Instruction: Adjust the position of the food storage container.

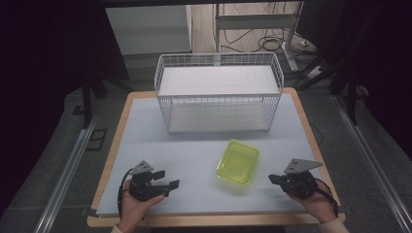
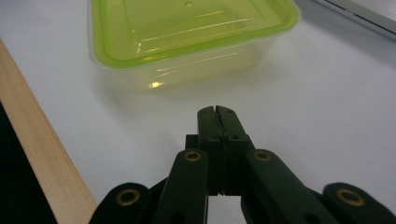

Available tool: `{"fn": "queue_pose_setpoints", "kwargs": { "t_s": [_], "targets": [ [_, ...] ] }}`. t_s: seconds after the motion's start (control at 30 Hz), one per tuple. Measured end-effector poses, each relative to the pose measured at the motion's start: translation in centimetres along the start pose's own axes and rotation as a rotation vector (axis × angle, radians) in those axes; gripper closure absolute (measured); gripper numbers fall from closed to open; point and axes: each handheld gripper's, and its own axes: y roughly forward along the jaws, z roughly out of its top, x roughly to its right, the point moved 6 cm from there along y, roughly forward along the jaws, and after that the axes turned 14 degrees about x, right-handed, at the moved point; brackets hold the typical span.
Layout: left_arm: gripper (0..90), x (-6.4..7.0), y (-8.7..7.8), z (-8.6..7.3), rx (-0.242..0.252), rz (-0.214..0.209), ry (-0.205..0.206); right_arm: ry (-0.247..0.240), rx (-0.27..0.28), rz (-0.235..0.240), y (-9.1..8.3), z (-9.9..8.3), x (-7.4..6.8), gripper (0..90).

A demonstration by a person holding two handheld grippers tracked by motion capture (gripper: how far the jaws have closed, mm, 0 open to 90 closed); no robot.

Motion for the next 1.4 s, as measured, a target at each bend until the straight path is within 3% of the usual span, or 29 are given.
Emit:
{"fn": "queue_pose_setpoints", "kwargs": {
  "t_s": [0.43, 0.83, 1.4],
  "targets": [
    [23.2, 0.1, 0.1, -0.1, -0.006, -0.004, 0.001, -0.043, -0.053, 0.067, 3.0, 0.0, -2.1, 90.0],
    [23.2, 0.1, 0.1, -0.1, -0.005, -0.007, 0.002, -0.08, -0.069, 0.08, 5.0, 0.1, -3.1, 90.0],
    [23.2, 0.1, 0.0, 0.0, -0.004, -0.007, 0.002, -0.11, -0.069, 0.097, 5.9, 0.5, -4.2, 90.0]
  ]
}}
